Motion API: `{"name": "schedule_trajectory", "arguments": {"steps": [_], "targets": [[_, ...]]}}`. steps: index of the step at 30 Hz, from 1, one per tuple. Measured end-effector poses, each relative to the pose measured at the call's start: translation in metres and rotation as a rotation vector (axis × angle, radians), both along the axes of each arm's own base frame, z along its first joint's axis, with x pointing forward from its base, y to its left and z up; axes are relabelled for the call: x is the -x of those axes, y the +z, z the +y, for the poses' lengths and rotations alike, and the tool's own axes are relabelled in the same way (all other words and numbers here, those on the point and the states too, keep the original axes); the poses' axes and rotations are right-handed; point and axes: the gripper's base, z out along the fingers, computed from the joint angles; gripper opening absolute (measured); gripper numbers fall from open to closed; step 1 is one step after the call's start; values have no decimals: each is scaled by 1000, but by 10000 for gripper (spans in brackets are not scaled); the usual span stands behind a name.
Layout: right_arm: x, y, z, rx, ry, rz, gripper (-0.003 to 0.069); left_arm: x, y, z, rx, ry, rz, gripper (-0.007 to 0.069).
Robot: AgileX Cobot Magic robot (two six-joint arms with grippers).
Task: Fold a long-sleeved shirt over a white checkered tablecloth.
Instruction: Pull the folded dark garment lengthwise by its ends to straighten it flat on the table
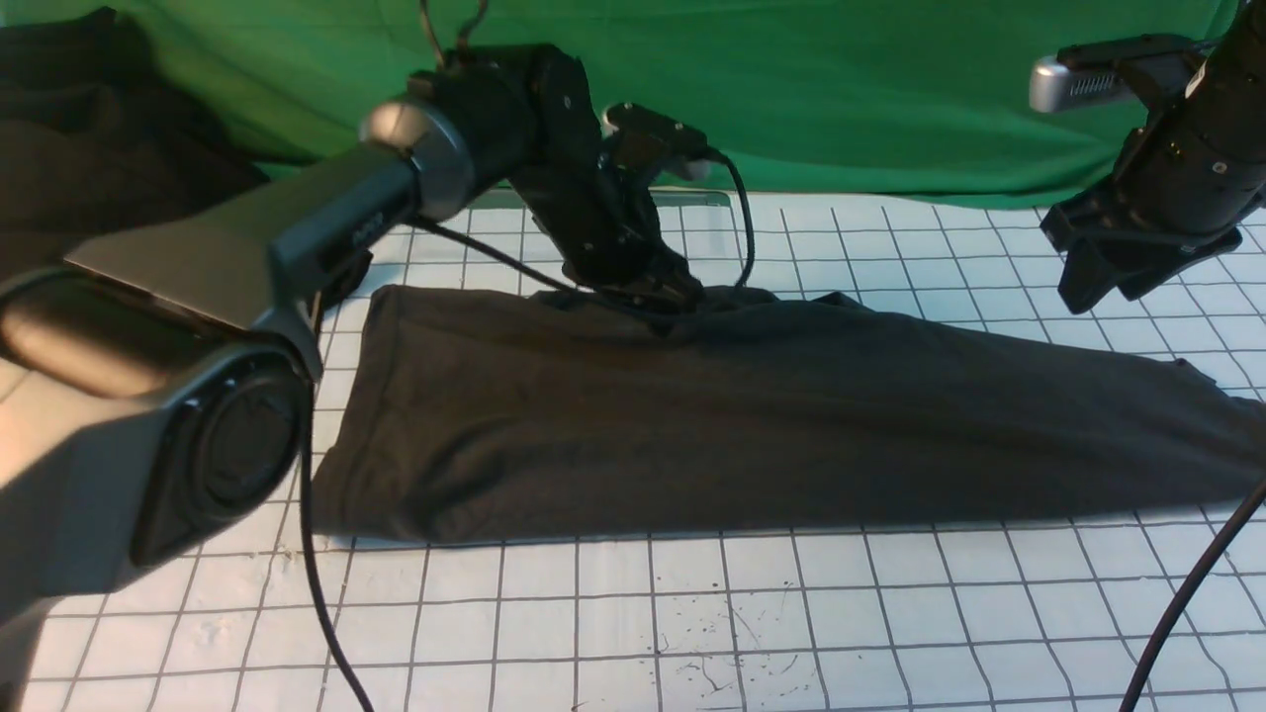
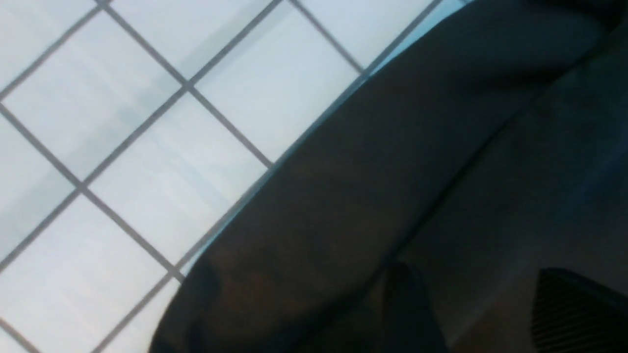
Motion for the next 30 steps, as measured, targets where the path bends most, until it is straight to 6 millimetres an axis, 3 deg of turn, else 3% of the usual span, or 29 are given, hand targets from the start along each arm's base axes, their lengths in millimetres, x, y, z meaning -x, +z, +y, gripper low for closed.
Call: {"name": "schedule_trajectory", "arguments": {"steps": [3, 7, 9, 14, 15, 17, 30], "targets": [[0, 0, 0, 0, -2, 2, 328, -4, -12, 0, -37, -5, -20, 449], [0, 0, 0, -1, -3, 3, 328, -10, -22, 2, -63, 21, -56, 450], [0, 0, 0, -1, -3, 3, 328, -11, -22, 3, -68, 32, -70, 419], [0, 0, 0, -1, -3, 3, 328, -14, -21, 4, -98, 27, -111, 200], [0, 0, 0, -1, -3, 3, 326, -15, -21, 5, -109, 24, -121, 80], [0, 0, 0, -1, -3, 3, 326, -16, -21, 6, -117, 22, -129, 29], [0, 0, 0, -1, -4, 3, 326, -21, -15, 9, -167, 52, -189, 11]]}}
